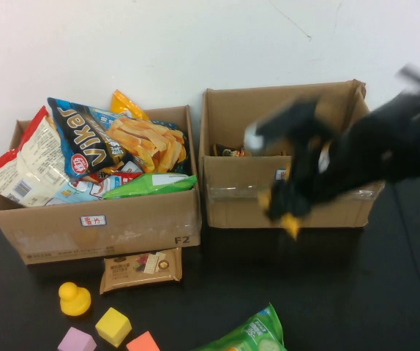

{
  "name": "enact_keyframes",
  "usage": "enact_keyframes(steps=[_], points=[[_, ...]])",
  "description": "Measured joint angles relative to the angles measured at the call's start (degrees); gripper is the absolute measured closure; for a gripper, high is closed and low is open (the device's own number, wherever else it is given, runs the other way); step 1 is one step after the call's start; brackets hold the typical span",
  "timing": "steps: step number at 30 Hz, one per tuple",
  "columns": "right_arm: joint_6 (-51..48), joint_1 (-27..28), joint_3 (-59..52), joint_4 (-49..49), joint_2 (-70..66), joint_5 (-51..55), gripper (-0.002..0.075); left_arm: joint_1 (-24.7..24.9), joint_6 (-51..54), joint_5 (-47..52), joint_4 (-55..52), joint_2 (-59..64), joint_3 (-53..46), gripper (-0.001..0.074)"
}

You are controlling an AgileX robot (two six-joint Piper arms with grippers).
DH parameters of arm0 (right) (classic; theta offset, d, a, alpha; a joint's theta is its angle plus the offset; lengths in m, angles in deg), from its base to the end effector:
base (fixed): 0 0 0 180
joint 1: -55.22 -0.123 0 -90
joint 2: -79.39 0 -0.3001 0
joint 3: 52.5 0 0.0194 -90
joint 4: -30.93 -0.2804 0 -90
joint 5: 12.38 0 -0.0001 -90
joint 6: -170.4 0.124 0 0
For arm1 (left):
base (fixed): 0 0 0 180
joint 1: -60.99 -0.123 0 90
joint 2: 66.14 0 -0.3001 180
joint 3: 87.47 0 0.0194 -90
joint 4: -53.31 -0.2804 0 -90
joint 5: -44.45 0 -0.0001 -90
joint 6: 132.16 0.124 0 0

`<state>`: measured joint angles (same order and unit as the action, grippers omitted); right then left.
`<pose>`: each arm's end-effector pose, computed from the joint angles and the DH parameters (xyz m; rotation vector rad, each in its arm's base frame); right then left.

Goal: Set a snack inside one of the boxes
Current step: Place the biscuit in the biscuit box

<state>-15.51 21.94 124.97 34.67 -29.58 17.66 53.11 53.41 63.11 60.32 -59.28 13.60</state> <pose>0.3723 0.2395 0.2250 -0.8821 2.3115 0.1412 0.1000 0.0089 0.1680 -0.1146 1.8172 0.0484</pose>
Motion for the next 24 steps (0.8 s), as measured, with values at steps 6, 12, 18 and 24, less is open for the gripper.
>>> enact_keyframes(steps=[6,12,18,24], points=[[0.0,2.87,8.64,2.99,1.51,-4.25,0.0341,0.0,0.12,0.0,0.0,0.0,0.0,0.0737],[0.1,8.05,22.15,3.3,-9.1,-3.96,0.0341,0.0,0.12,0.0,0.0,0.0,0.0,0.0737],[0.1,11.14,33.34,3.06,-21.64,0.91,0.0295,0.0,0.12,0.0,0.0,0.0,0.0,0.0737],[0.2,11.54,40.05,1.83,-25.51,12.31,0.0139,0.0,0.12,0.0,0.0,0.0,0.0,0.0737]])
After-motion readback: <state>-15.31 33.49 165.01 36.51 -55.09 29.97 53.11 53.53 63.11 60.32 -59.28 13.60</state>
